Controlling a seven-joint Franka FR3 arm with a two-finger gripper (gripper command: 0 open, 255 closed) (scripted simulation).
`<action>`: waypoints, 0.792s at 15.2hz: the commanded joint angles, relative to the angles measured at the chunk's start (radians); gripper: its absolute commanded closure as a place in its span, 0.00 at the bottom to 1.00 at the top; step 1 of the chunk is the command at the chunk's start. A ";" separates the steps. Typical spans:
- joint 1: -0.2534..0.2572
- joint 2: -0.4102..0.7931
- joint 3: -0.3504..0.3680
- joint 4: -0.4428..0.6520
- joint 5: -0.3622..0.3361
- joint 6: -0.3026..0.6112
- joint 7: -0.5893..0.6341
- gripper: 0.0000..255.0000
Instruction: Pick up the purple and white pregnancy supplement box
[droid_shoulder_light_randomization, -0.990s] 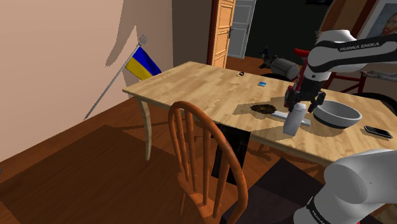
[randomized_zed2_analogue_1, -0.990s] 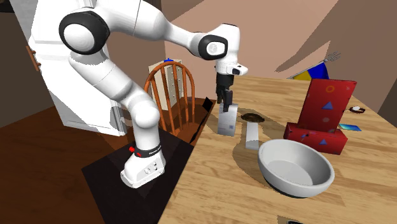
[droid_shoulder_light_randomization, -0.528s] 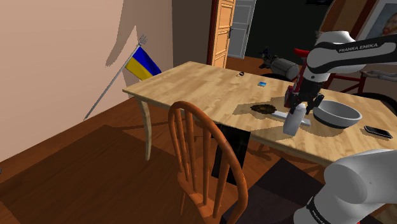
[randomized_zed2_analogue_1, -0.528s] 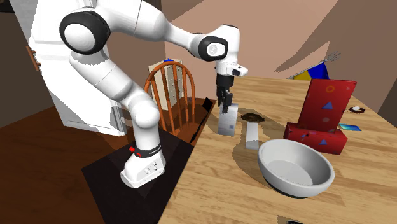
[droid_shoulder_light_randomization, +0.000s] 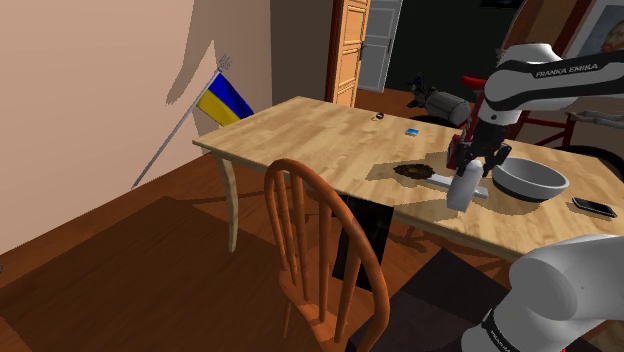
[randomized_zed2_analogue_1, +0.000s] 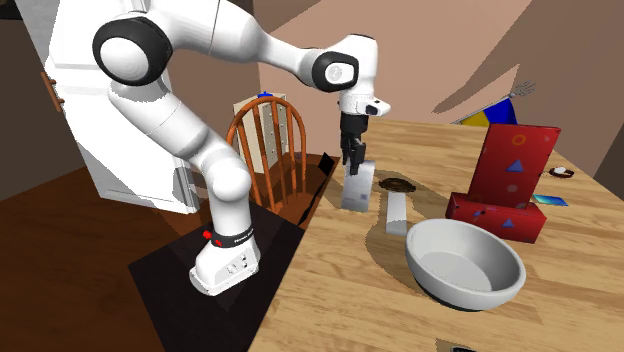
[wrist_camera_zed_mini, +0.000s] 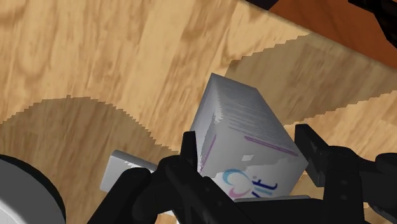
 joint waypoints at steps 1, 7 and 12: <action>0.001 -0.007 0.005 0.022 0.003 -0.028 0.000 1.00; 0.005 -0.016 0.017 0.096 0.013 -0.111 -0.002 1.00; 0.008 -0.016 0.026 0.162 0.020 -0.178 -0.005 1.00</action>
